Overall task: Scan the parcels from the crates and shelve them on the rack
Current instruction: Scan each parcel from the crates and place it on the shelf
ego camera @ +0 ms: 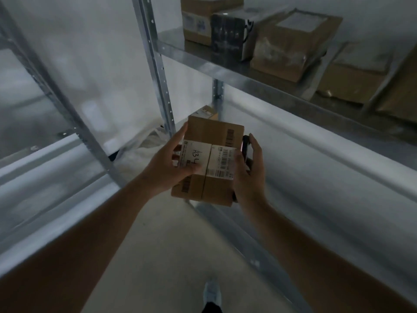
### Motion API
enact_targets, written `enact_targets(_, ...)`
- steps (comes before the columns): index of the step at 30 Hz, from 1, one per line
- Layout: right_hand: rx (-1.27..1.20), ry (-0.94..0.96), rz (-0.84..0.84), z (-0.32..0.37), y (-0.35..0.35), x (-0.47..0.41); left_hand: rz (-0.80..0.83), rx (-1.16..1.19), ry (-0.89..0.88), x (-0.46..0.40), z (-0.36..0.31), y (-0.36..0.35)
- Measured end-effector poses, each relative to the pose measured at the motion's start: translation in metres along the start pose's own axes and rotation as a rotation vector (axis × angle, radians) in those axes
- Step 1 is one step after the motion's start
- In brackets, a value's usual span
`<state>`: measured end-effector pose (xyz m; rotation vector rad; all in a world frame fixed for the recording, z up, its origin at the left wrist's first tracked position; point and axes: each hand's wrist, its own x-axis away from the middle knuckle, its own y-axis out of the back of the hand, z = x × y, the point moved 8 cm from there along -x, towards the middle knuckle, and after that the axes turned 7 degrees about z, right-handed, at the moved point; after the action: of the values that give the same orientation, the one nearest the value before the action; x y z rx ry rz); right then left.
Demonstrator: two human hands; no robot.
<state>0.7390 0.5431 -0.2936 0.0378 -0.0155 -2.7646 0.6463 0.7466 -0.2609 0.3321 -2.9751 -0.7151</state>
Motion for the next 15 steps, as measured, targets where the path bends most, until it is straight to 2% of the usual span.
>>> enact_targets(6,0.042,-0.1,-0.069,-0.034,-0.016,-0.075,0.079,0.039,0.068,-0.084,0.04,0.013)
enact_targets(15,0.132,-0.223,-0.241,-0.077,-0.026,-0.142,0.308,0.05,0.038,-0.187,0.085,0.009)
